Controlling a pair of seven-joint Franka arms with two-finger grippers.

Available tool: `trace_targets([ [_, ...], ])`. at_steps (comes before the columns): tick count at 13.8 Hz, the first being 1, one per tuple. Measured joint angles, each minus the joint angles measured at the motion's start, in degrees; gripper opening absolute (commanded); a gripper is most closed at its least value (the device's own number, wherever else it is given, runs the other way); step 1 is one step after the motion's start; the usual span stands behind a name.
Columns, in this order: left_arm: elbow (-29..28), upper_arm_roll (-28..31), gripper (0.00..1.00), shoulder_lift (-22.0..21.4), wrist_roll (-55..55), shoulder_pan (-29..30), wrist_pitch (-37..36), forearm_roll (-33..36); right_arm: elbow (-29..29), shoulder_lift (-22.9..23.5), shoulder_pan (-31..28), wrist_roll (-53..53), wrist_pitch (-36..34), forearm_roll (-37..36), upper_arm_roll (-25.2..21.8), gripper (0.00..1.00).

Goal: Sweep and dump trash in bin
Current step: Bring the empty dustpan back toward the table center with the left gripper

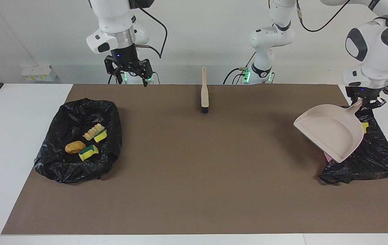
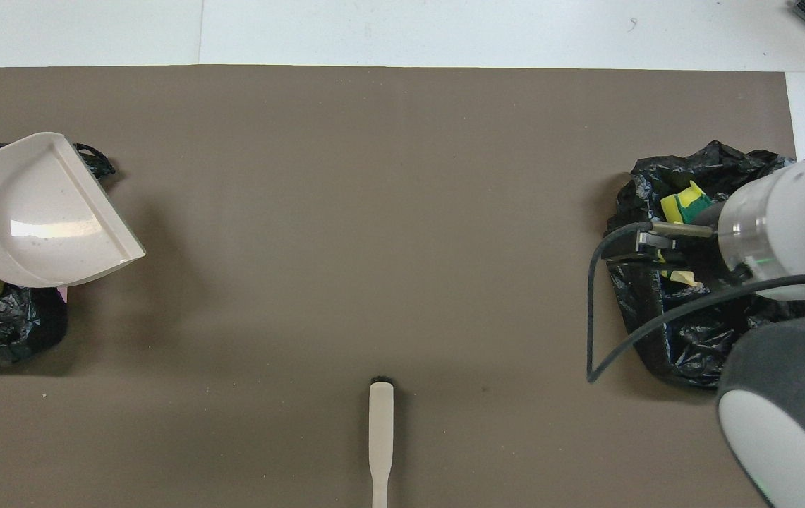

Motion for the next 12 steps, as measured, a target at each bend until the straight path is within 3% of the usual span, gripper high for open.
trace_targets([
  [4, 0.0, -0.3, 0.0, -0.7, -20.7, -9.1, -4.2, -5.4, 3.8, 1.9, 4.2, -4.1, -2.3, -0.4, -7.5, 1.0],
  [12, -0.1, -0.4, 0.0, -1.4, -55.4, -24.6, -5.6, -17.5, 4.7, 2.4, 4.2, -4.9, -3.0, -0.6, -8.6, 1.0],
])
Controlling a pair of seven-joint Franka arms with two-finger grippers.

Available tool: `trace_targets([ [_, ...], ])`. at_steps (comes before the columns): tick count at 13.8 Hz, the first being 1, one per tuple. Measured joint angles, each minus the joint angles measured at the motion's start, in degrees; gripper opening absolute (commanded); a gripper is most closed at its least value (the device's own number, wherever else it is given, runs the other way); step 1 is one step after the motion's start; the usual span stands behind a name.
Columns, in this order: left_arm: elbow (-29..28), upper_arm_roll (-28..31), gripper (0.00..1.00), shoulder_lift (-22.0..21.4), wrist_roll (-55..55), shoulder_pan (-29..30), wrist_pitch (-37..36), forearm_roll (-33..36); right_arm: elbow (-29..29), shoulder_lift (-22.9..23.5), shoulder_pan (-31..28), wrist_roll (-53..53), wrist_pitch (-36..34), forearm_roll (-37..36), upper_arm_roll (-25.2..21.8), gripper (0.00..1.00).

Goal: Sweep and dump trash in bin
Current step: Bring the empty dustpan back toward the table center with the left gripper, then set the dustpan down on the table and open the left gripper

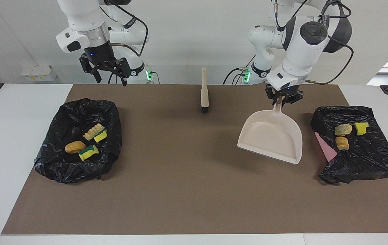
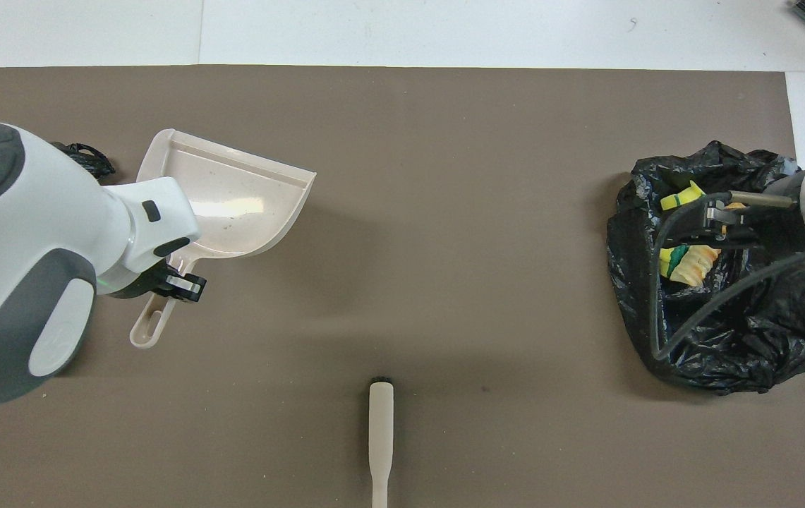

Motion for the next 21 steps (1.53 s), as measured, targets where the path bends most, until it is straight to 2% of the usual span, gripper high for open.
trace_targets([
  [3, -0.6, -0.1, 0.0, 0.8, -7.2, -5.3, 3.1, -2.2, 0.0, 0.0, -0.1, -0.3, -0.2, -0.4, -0.1, 1.0],
  [6, -1.2, 0.0, 0.0, 3.4, -10.1, -7.8, 7.9, -4.6, 0.0, 0.1, -0.4, -3.0, -0.2, -0.6, -0.3, 1.0],
  [12, -1.9, -0.3, 0.0, 13.8, -20.8, -14.8, 21.3, -5.6, 0.0, 0.2, -1.8, -9.2, -0.2, -0.7, -0.4, 1.0],
  [15, -2.3, -0.4, 0.0, 17.1, -23.7, -17.1, 25.1, -5.8, 0.0, 0.2, -1.8, -10.1, -0.2, -0.7, -0.4, 1.0],
  [16, -2.4, -0.4, 0.17, 17.7, -24.4, -17.8, 25.3, -5.8, 0.0, 0.2, -1.8, -10.1, -0.2, -0.6, -0.4, 1.0],
  [17, -2.5, -0.5, 0.67, 18.0, -24.9, -18.5, 25.3, -5.8, 0.0, 0.2, -1.9, -10.1, -0.2, -0.6, -0.4, 1.0],
  [18, -2.6, -0.5, 1.0, 18.1, -25.3, -18.9, 25.3, -5.8, 0.0, 0.2, -1.9, -10.6, -0.2, -0.6, -0.4, 1.0],
  [21, -2.6, 0.0, 1.0, 17.8, -26.5, -19.1, 25.2, -5.8, 0.0, 0.3, -2.5, -12.7, -0.2, -0.6, -0.4, 1.0],
])
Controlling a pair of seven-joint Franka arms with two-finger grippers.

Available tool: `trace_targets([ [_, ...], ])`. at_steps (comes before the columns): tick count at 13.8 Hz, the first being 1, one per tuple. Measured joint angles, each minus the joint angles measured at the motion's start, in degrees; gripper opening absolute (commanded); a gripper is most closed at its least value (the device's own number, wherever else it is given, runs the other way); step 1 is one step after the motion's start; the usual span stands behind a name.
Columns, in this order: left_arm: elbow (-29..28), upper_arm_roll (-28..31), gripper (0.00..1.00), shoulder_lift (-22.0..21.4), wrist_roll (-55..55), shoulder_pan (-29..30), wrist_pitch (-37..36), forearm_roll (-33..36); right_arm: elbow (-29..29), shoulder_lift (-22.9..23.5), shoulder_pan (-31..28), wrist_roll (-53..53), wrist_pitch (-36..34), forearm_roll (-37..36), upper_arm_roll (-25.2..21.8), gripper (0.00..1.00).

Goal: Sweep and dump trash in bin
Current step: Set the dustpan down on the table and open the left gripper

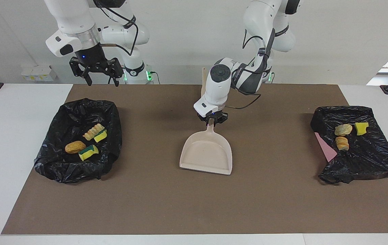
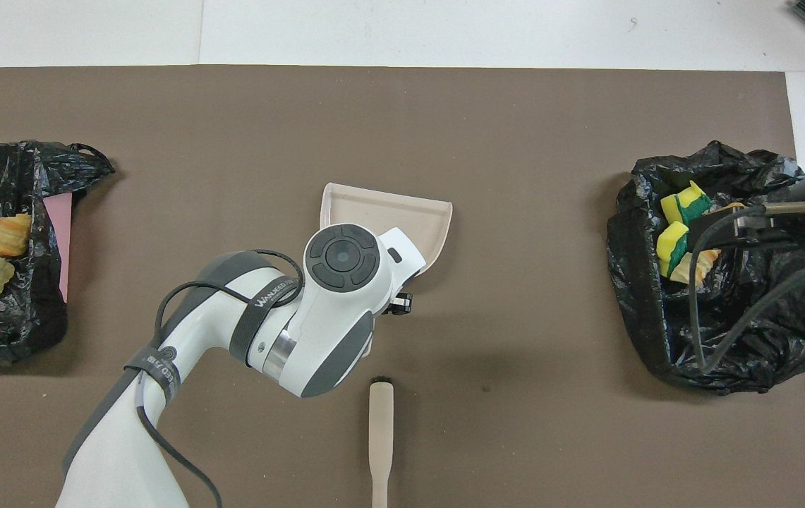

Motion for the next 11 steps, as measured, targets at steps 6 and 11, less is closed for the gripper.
trace_targets([
  [6, 1.9, 1.6, 1.0, -4.7, -0.2, 6.5, -3.9, 0.0, 0.0, 0.0, -0.4, -0.1, 0.0, 0.0, 0.0, 1.0],
  [11, 3.9, 1.9, 1.0, -8.8, 4.1, 14.0, -7.7, 0.0, 0.0, 0.0, -0.4, -0.1, 0.0, 0.0, 0.0, 1.0],
])
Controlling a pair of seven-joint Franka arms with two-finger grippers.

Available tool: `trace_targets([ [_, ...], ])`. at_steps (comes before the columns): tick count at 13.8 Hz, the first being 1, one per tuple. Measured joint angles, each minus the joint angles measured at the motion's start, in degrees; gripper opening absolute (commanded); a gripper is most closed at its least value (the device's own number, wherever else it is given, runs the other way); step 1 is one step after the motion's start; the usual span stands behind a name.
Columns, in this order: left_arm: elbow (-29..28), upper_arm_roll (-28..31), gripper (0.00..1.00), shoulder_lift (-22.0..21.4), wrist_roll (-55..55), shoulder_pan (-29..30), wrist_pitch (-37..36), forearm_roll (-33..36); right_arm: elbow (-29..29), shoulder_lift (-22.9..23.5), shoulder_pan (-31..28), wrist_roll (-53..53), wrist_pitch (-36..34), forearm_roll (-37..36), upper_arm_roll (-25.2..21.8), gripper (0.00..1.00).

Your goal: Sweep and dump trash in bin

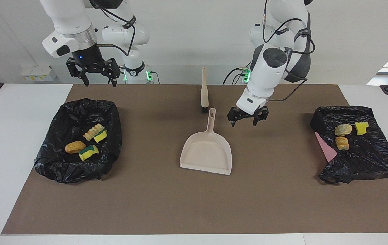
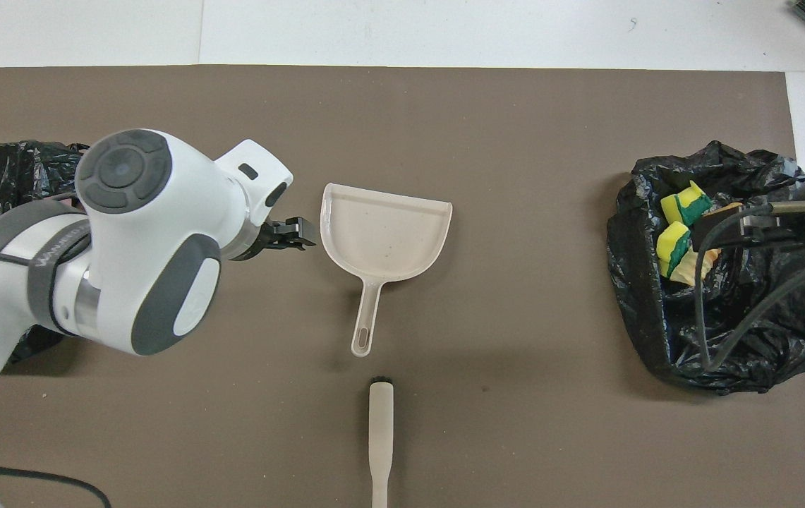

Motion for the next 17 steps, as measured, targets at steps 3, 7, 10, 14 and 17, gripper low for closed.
trace_targets([
  [3, 2.4, 0.1, 1.0, -0.9, 5.4, 5.0, -4.9, 0.0, 0.0, 0.0, 0.0, 0.0, 0.0, 0.0, 0.0, 1.0],
  [7, 5.8, 0.1, 1.0, -1.0, 13.9, 12.1, -10.2, 0.0, 0.0, 0.0, 0.0, 0.0, 0.0, 0.0, 0.0, 1.0],
  [10, 8.1, 0.2, 1.0, -1.1, 20.1, 16.0, -13.2, 0.0, 0.0, 0.0, 0.0, 0.0, 0.0, 0.0, 0.0, 1.0],
  [14, 8.6, 0.5, 1.0, -2.8, 26.0, 21.5, -14.3, 0.0, 0.0, 0.0, 0.0, 0.0, 0.0, 0.0, 0.0, 1.0],
  [17, 8.6, 0.5, 1.0, -4.6, 26.6, 22.6, -15.0, 0.2, 0.0, 0.0, 0.0, 0.0, 0.0, 0.0, 0.0, 1.0],
])
